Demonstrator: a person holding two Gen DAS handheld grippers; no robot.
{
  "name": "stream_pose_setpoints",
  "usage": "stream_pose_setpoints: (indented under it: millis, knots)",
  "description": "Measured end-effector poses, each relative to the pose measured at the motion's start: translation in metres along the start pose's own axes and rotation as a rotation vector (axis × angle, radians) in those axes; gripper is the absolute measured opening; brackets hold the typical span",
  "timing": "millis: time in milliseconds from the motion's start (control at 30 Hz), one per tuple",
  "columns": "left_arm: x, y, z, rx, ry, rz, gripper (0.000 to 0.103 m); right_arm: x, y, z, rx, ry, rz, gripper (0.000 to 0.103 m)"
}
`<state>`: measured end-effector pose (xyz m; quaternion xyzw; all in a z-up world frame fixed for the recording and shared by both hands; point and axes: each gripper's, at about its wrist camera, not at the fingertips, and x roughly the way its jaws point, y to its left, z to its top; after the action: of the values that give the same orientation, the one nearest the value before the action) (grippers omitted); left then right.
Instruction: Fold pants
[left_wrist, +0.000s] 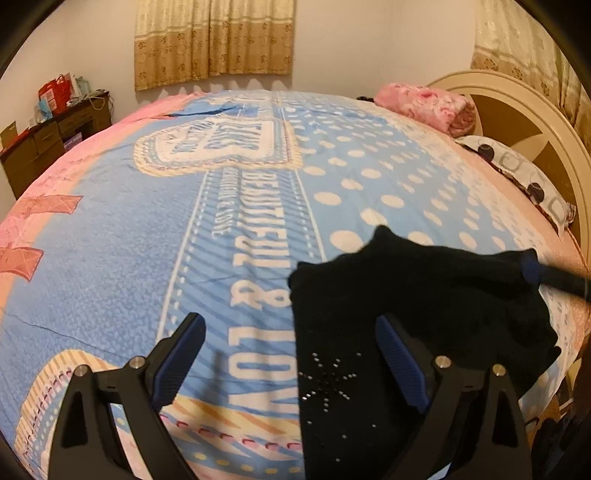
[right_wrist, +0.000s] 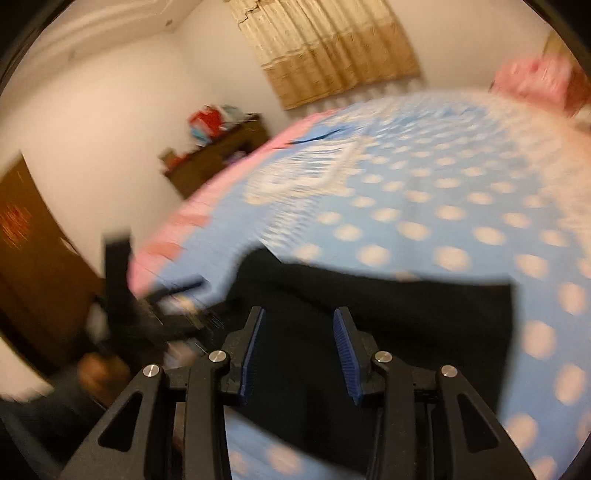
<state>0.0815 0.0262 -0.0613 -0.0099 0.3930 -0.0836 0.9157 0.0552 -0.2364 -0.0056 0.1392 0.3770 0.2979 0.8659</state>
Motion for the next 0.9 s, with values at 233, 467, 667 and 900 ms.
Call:
stream_pose_setpoints:
  millis: [233,467,667,900]
  knots:
    - [0.007,0.000,-0.004,0.003,0.016,-0.009,0.095,0.091,-0.003,0.070,0.116,0.261,0.164,0.040]
    - [0.014,0.003,-0.008,-0.021,0.038,-0.030,0.096,0.172,-0.021,0.068,0.321,0.608,0.356,0.040]
    - [0.016,0.004,-0.010,-0.027,0.040,-0.037,0.096,0.203,-0.015,0.059,0.337,0.697,0.385,0.040]
    - [0.020,0.006,-0.011,-0.029,0.038,-0.026,0.101,0.214,0.011,0.061,0.227,0.617,0.315,0.015]
